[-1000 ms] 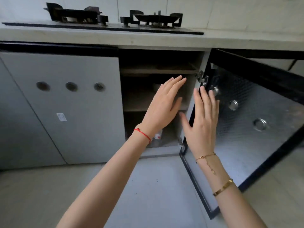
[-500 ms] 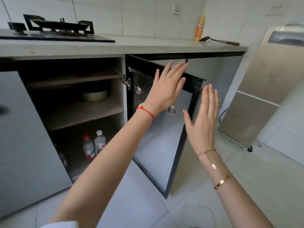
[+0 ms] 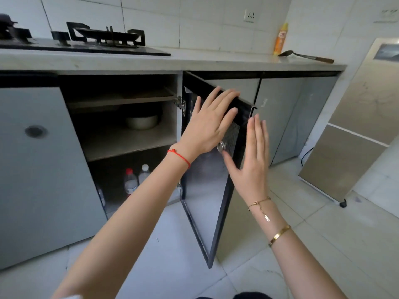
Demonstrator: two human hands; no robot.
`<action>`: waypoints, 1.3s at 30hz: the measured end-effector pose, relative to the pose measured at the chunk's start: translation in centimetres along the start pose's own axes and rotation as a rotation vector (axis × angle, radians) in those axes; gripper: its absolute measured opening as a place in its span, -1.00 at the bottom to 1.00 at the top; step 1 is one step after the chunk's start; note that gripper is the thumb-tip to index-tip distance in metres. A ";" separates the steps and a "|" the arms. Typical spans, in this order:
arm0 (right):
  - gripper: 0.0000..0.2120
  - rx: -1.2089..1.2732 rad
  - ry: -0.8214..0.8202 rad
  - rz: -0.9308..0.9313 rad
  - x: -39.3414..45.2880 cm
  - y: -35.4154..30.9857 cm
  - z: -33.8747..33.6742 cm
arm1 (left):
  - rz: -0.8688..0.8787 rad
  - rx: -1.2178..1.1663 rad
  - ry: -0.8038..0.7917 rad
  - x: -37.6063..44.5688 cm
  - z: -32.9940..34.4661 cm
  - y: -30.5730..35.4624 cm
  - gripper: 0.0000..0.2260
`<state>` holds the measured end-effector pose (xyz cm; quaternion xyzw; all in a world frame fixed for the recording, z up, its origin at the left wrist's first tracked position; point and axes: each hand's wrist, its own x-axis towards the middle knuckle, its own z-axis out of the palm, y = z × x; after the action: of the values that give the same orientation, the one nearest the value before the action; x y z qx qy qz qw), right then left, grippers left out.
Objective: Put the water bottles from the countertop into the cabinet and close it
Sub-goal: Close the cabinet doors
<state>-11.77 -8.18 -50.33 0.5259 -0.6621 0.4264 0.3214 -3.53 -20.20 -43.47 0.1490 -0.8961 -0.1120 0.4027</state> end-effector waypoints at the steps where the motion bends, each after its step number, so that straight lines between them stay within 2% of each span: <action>1: -0.28 0.011 -0.009 -0.038 -0.1 -0.6 0.2 | -0.013 -0.003 0.011 -0.7 -0.6 -0.2 -0.59; 8: -0.32 0.133 -0.107 -0.207 -0.5 -6.3 2.9 | -0.127 -0.081 0.085 -7.3 -5.4 -2.5 -0.56; 15: -0.38 0.330 -0.151 -0.233 -0.3 -12.4 6.7 | -0.250 0.042 0.051 -15.4 -8.6 -5.3 -0.56; 19: -0.35 0.403 -0.251 -0.294 0.5 -15.3 8.7 | -0.346 0.074 0.067 -18.0 -9.7 -6.6 -0.55; 27: -0.25 0.371 -0.430 -0.338 2.3 -19.2 14.7 | -0.617 0.126 0.117 -19.2 -12.1 -10.8 -0.53; 39: -0.23 0.369 -0.488 -0.391 7.2 -22.7 24.9 | -0.741 0.310 0.109 -16.3 -15.1 -20.7 -0.50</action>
<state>9.14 -35.62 -49.58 0.7778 -0.5183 0.3311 0.1291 21.85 -34.81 -51.46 0.5266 -0.7653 -0.1051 0.3550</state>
